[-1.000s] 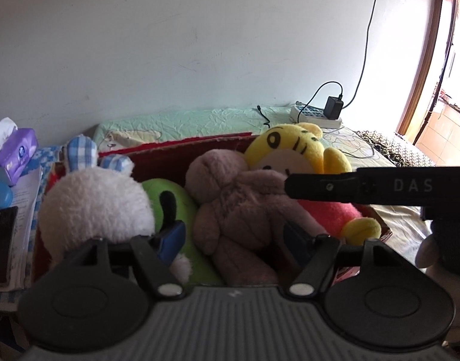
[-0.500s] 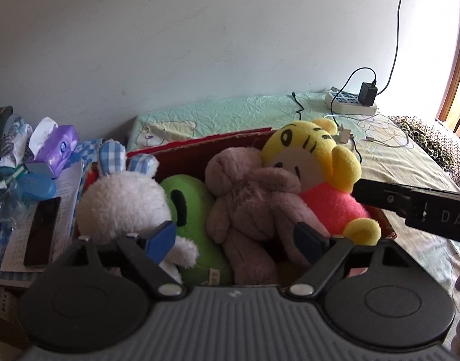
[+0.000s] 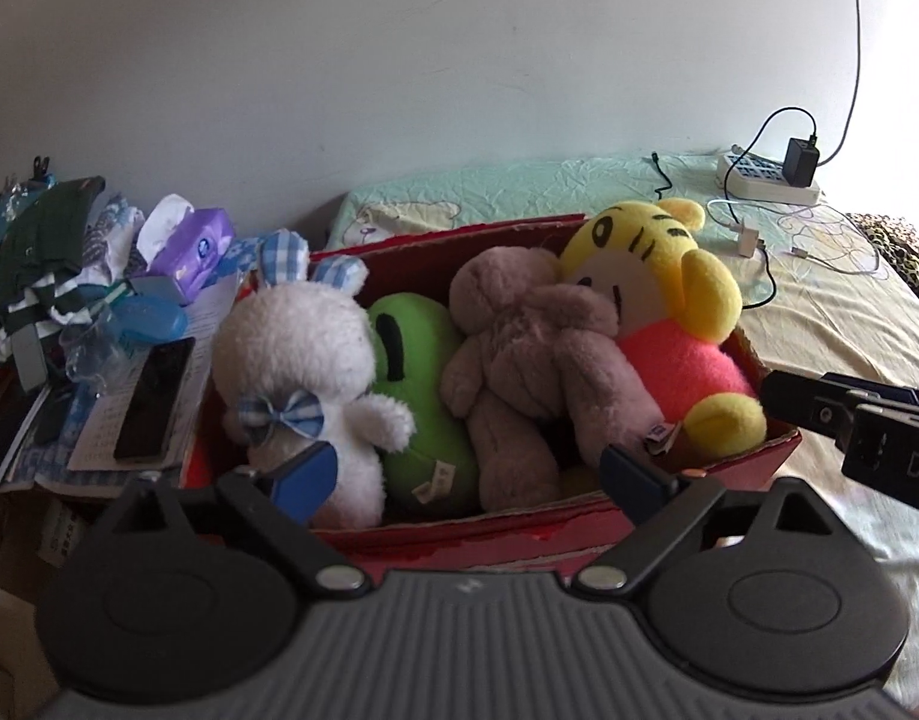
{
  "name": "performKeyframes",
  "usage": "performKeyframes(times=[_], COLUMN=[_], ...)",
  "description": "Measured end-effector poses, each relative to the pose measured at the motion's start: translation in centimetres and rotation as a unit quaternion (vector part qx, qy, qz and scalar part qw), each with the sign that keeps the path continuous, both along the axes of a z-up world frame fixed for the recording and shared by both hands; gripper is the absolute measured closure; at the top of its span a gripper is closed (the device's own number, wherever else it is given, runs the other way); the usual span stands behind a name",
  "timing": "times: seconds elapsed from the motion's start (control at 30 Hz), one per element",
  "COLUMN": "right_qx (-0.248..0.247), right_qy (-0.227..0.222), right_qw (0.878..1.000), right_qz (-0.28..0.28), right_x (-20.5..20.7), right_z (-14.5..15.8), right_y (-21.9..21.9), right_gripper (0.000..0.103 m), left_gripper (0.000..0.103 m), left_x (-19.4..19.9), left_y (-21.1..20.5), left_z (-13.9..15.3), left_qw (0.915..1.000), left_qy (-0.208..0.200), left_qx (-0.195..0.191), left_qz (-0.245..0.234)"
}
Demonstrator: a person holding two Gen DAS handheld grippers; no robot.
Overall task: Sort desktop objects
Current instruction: 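Open both grippers and withdraw them from the pink teddy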
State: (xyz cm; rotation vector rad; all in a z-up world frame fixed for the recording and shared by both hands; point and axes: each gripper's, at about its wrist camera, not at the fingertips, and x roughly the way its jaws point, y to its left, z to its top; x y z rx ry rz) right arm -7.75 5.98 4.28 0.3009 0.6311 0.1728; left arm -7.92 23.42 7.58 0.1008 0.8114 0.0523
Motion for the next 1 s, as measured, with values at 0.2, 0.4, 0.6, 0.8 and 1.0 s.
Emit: performKeyframes(times=[0.2,0.4,0.6,0.8,1.0], right_qx=[-0.023,-0.027,-0.043,-0.061,-0.075], right_qy=[0.009,0.017,0.031,0.039,0.044], right_qw=[0.998,0.995,0.99,0.985,0.985], right_qz=[0.053,0.091,0.129,0.157,0.15], right_x=[-0.2,-0.1,-0.2,-0.5,-0.9], right_z=[0.2,0.0,-0.7,-1.3,-1.9], right_y=[-0.8,-3.1,-4.6,-5.8,-6.8], right_gripper=[0.061,0.061,0.061,0.057,0.055], left_gripper=[0.008,0.008,0.001,0.001,0.001], left_x=[-1.4,-2.7,-4.3,-4.9,-4.6], left_y=[-1.8,-4.5,-7.1,-8.2,-8.7], left_z=[0.0,-0.5,-1.4,-2.6,-3.2], left_qw=[0.9983,0.9951,0.9908,0.9838,0.985], left_qy=[0.01,0.025,0.032,0.057,0.069], left_qx=[-0.001,0.0,0.005,0.004,-0.01], left_qz=[0.057,0.096,0.131,0.17,0.158])
